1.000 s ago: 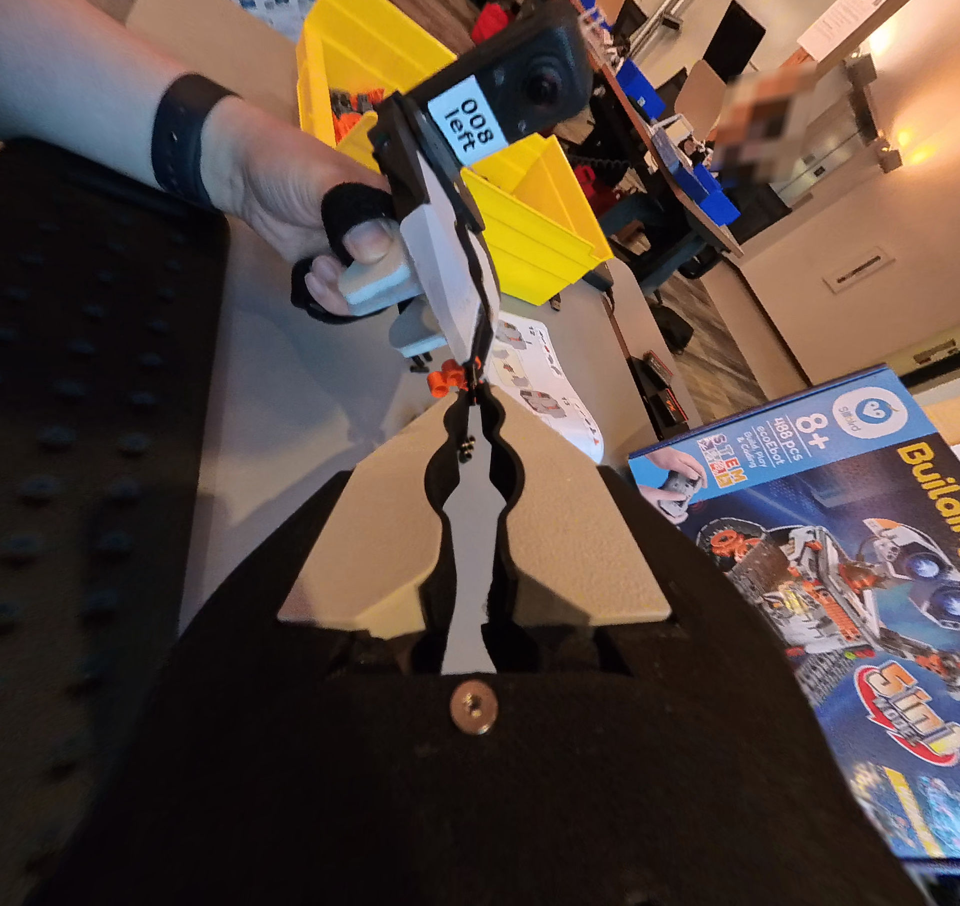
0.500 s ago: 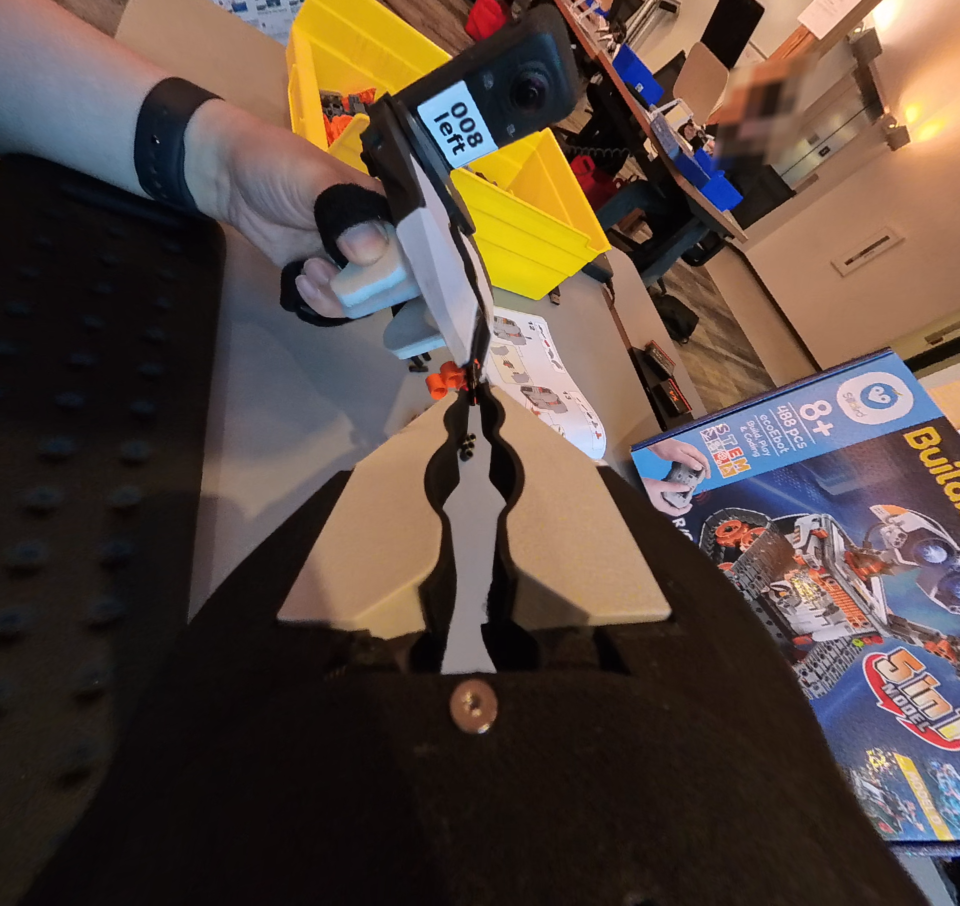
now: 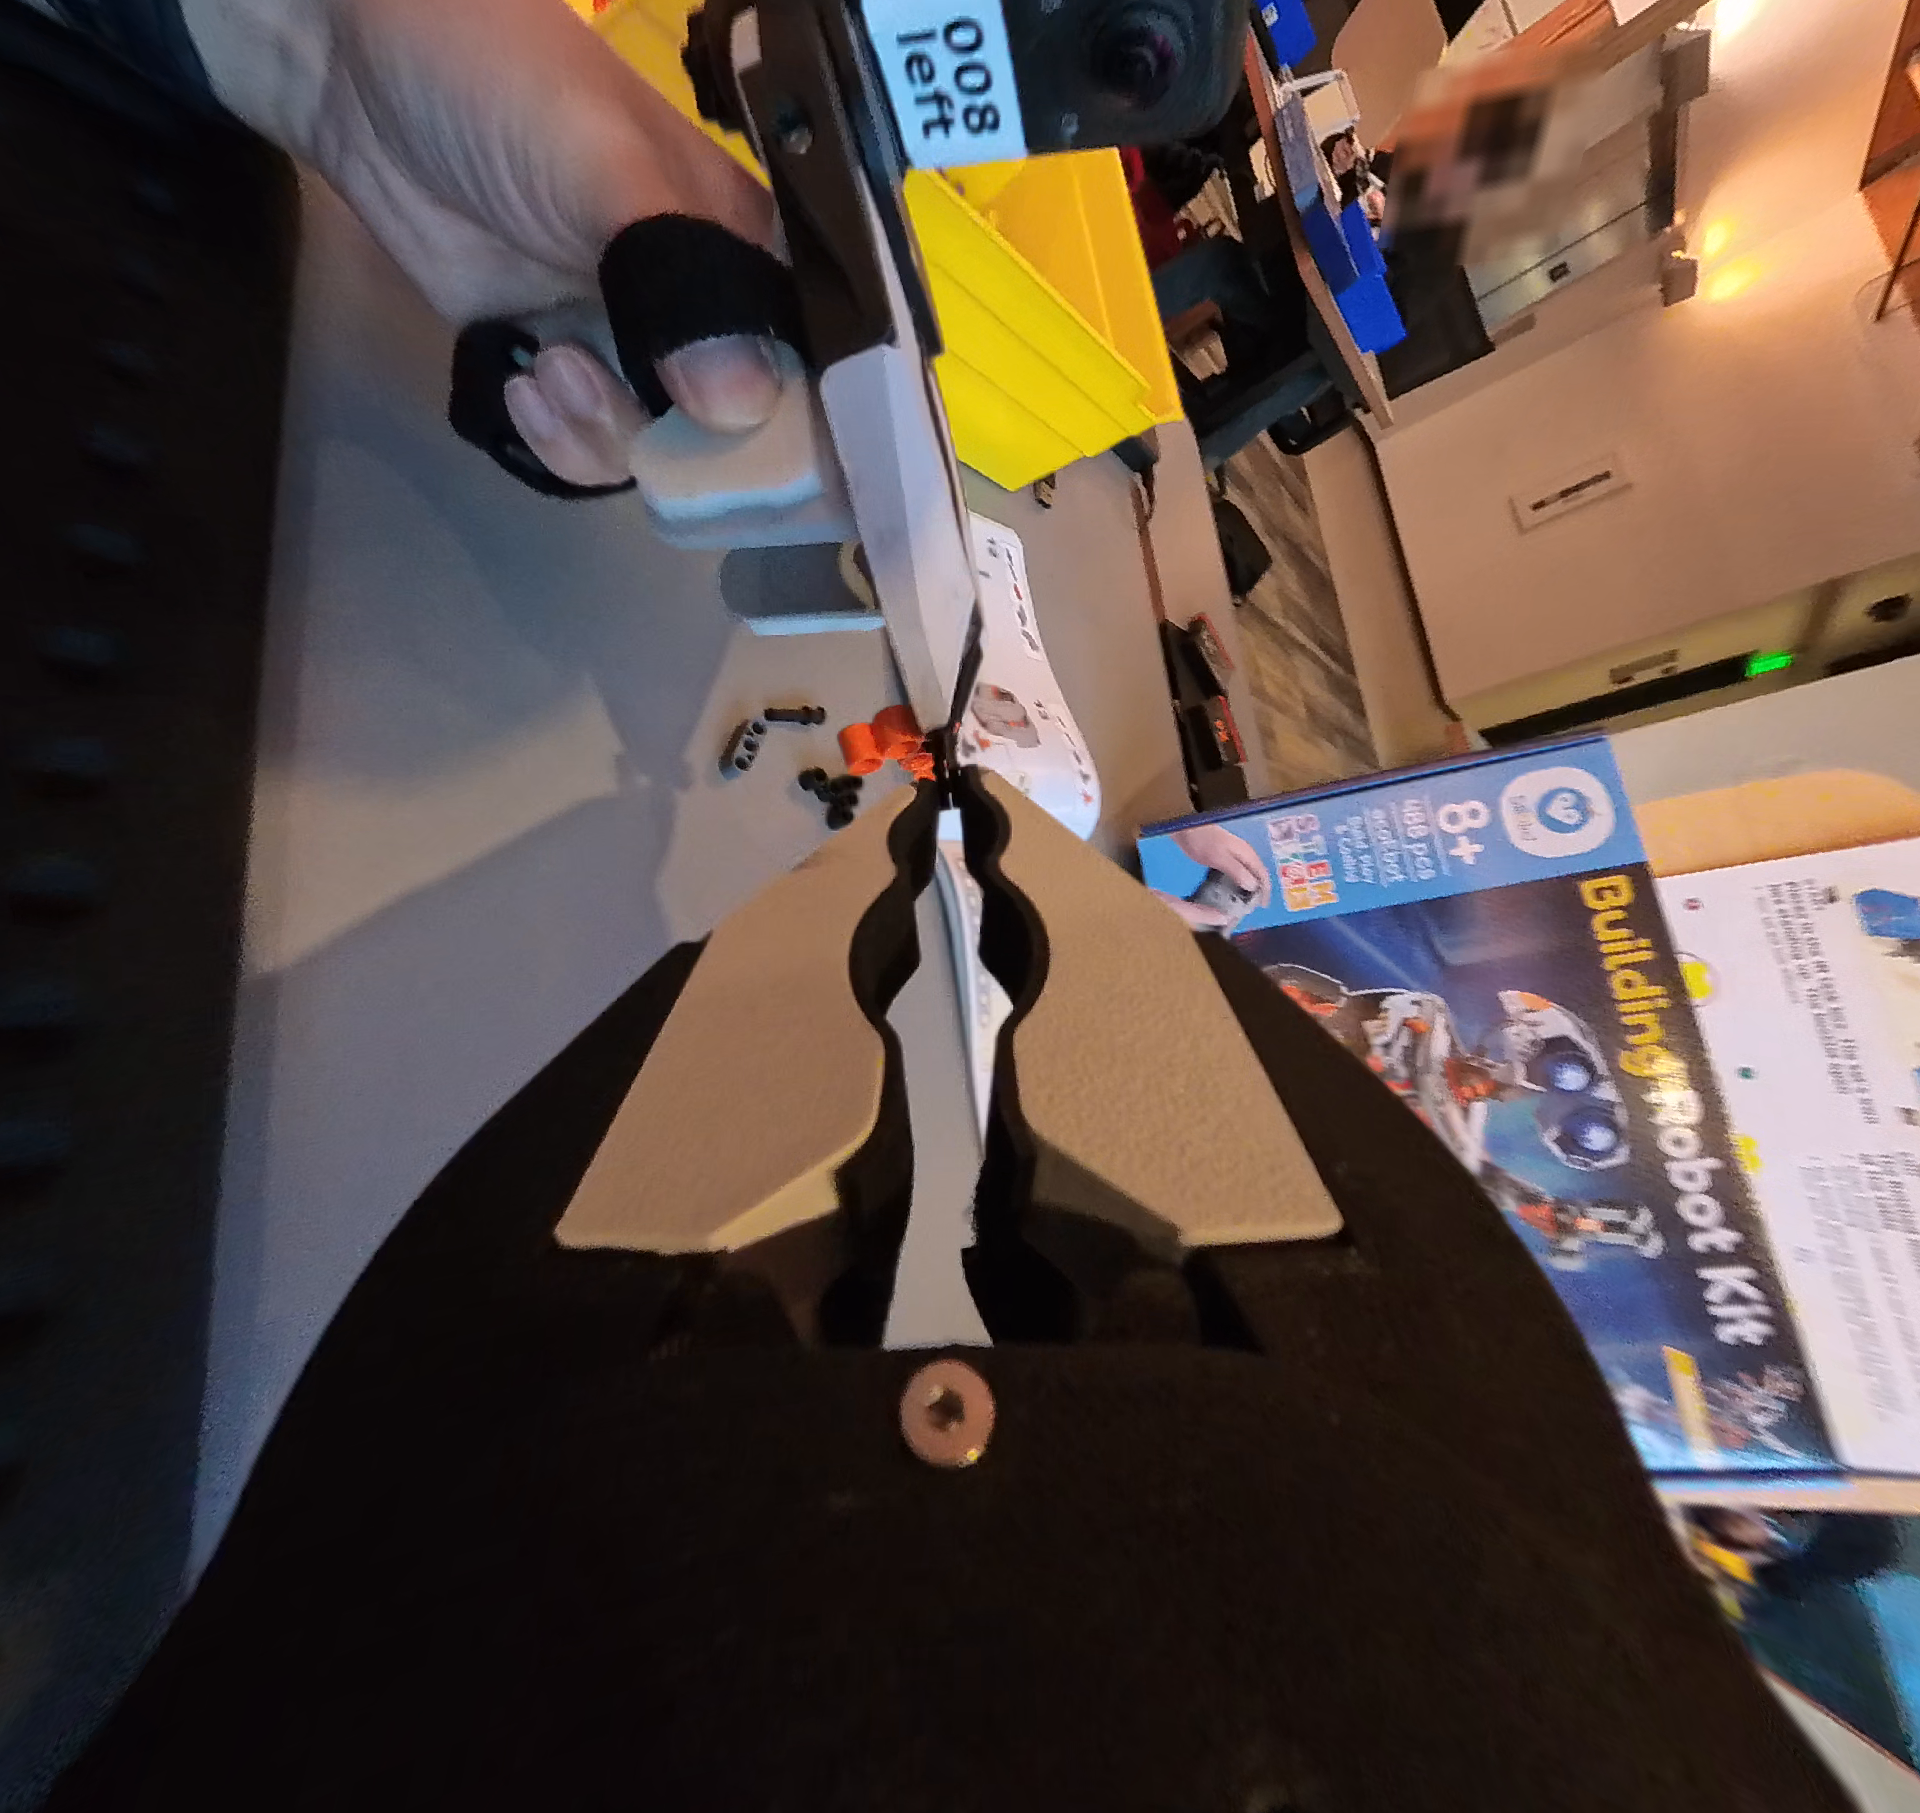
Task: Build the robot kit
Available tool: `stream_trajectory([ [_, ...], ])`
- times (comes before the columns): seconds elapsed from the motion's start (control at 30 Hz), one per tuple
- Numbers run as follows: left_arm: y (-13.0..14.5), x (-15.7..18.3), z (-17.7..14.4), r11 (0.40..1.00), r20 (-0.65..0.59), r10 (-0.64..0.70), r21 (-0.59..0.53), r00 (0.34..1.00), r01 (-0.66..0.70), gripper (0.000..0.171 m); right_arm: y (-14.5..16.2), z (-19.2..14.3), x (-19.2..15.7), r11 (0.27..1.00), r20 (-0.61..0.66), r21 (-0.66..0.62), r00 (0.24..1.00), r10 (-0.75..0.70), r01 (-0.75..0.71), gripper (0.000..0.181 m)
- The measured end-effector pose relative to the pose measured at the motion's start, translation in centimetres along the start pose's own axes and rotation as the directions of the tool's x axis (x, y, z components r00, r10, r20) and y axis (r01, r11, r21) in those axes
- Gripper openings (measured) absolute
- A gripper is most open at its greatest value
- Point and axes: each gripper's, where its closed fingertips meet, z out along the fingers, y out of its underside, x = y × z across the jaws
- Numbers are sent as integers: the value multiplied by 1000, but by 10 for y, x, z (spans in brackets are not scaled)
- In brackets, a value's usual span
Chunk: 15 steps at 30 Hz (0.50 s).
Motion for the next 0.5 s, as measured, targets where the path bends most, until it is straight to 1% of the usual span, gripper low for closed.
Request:
stream_trajectory([
  [0.1, -4, 0, 1, 999, 36, 46, 12, 998, -46, 3, 0, 0, 4, 995, -46, -47, 995, -89, 87, 2],
  [0.27, -15, 5, 1, 982, 111, 175, 55, 978, -182, 3, -8, -6, 14, 984, -97, -58, 980, -175, 170, 2],
  [0.4, -27, 12, 0, 969, 149, 200, 120, 969, -218, 3, -18, -11, 24, 945, -159, -69, 931, -328, 321, 1],
  [0.5, -30, 15, -2, 963, 166, 212, 135, 963, -235, 3, -23, -11, 26, 916, -161, -77, 902, -400, 393, 1],
])
